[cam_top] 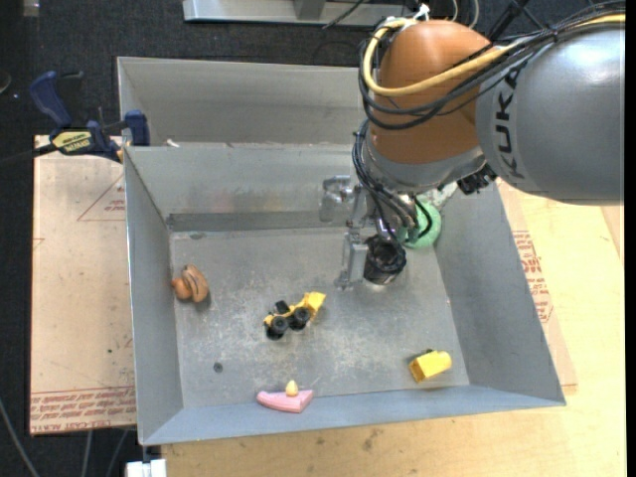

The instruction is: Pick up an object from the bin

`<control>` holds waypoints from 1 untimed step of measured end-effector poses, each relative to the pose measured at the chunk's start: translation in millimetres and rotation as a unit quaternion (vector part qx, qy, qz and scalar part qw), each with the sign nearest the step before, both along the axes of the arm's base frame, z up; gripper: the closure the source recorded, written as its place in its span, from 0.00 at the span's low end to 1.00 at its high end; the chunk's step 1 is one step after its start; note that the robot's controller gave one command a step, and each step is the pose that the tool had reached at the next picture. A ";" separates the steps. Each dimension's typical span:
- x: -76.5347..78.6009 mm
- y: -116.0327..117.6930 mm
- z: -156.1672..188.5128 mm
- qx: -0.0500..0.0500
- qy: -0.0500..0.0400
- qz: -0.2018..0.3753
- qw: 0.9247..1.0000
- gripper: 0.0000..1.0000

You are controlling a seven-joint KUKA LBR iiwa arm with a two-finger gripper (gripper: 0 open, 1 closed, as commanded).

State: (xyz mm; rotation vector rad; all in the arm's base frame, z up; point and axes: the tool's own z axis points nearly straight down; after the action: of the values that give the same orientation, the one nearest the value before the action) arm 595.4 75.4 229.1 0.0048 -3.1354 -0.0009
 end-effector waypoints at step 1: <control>1.0 -0.3 4.9 0.001 -0.004 -0.001 1.000 0.00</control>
Offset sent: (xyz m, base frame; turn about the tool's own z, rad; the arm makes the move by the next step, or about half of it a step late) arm -0.0328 -0.0196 -0.0931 -0.1291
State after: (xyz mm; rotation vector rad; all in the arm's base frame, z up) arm 596.4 75.1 234.0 0.0021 -3.1429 -0.0025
